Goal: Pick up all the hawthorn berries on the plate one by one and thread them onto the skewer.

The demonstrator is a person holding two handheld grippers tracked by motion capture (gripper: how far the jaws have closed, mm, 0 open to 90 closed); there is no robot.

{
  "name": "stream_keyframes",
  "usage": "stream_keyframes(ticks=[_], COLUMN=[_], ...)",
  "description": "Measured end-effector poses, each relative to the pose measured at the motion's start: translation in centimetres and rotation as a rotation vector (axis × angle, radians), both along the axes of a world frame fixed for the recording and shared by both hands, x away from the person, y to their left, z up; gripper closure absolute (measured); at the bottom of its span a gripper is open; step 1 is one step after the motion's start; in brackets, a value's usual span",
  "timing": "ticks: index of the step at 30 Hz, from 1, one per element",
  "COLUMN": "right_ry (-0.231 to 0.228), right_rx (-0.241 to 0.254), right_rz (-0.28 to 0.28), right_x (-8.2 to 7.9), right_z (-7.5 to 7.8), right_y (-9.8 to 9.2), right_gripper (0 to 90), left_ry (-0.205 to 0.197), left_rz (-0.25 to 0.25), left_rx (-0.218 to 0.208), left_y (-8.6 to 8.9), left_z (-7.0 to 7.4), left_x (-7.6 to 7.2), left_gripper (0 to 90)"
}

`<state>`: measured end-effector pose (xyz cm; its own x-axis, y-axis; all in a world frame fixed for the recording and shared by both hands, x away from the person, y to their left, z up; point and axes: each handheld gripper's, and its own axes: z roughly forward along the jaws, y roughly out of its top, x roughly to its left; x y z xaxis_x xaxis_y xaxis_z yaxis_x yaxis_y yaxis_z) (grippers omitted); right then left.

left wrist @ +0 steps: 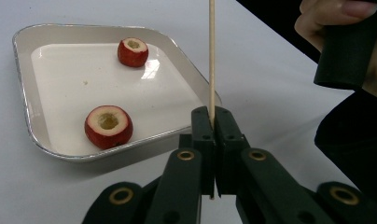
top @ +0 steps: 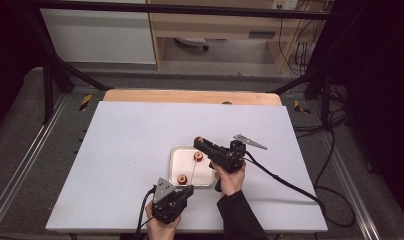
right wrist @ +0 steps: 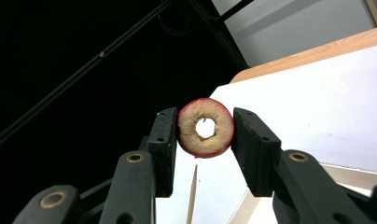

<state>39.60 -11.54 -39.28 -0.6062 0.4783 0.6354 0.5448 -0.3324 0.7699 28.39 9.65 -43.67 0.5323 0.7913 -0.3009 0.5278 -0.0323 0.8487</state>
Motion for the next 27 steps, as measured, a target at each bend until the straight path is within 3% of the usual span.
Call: stream_keyframes(ticks=[16, 23, 27], right_ry=[-0.027, -0.099, -0.135], right_rx=[-0.046, -0.137, -0.164], right_rz=[0.033, 0.055, 0.058], right_x=[-0.07, -0.2, -0.26], right_z=[-0.24, -0.22, -0.35], right_y=[0.03, -0.24, -0.24], right_gripper=[61.9, 61.9, 61.9], left_ry=[0.021, 0.069, 0.094], left_rz=[0.003, -0.011, -0.009], left_rx=[-0.002, -0.011, -0.004], left_y=[0.08, -0.11, -0.18], left_z=[0.07, -0.06, -0.09], left_x=[0.27, 0.37, 0.43], left_gripper=[88.4, 88.4, 88.4])
